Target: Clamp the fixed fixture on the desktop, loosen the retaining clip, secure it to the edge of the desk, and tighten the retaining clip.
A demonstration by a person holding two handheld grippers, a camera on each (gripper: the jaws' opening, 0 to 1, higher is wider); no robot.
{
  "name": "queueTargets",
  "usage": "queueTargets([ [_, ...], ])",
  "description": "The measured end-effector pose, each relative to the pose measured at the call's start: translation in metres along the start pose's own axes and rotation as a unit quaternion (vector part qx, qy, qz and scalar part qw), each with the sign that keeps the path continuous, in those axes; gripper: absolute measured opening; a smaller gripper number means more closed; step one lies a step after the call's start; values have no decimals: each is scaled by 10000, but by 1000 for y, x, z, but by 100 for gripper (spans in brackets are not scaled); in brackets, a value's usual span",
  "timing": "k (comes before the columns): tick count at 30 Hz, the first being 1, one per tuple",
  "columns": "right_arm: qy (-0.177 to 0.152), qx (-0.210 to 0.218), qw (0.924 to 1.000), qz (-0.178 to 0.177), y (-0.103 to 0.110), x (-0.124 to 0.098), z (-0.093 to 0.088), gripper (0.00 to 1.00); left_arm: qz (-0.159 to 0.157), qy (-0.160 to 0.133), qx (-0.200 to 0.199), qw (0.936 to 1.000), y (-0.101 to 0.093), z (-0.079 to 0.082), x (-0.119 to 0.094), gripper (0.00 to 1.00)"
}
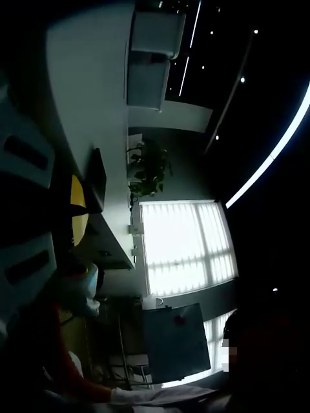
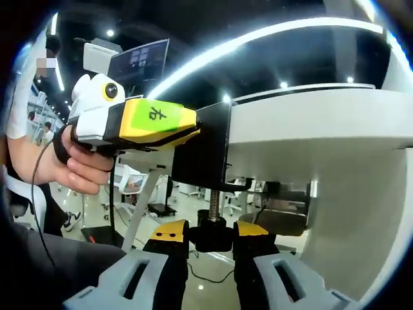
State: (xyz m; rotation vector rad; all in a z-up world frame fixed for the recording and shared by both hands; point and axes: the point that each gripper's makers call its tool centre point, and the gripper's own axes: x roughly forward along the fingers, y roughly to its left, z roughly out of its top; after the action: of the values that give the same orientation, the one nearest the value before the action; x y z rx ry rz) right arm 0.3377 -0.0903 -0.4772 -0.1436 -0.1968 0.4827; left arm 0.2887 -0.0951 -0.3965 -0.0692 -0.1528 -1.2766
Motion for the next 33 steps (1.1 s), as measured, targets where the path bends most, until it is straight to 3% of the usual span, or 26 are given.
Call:
queueTargets([
  [2,-7,-250,9985,-490,-5,-5,2,32,5,10,-1,10000,0,0,1,1],
  [4,-7,-17,9967,-809,-3,-9,3,34,11,13,11,10000,-1,0,1,1],
  [7,-131,477,9882,-1448,-5,-16,6,35,24,5,12,10000,-1,0,1,1],
  [8,-106,557,9827,-1765,-7,-21,6,36,27,4,8,10000,-1,0,1,1],
  [10,-273,518,9590,-2774,-22,-37,12,36,31,9,13,10000,-1,0,1,1],
  [11,-186,620,9516,-3005,-23,-41,10,37,32,10,17,10000,-1,0,1,1],
  [15,124,592,9594,-2753,-4,-21,0,37,75,-14,12,10000,-1,0,1,1],
  [20,190,572,9578,-2812,0,-13,-4,37,101,-47,-12,9999,-1,0,0,1],
  [22,182,356,9531,-3001,-7,-16,0,37,98,-49,-7,9999,-1,0,0,1],
  [27,291,392,9541,-2954,-7,-9,-4,35,89,-69,-13,9999,-1,0,0,1],
  [31,330,370,9517,-3030,-12,-18,-5,26,84,-54,22,9999,-2,0,0,1],
  [33,282,395,9556,-2905,-9,-16,-6,26,81,-49,35,9999,-2,0,0,1],
])
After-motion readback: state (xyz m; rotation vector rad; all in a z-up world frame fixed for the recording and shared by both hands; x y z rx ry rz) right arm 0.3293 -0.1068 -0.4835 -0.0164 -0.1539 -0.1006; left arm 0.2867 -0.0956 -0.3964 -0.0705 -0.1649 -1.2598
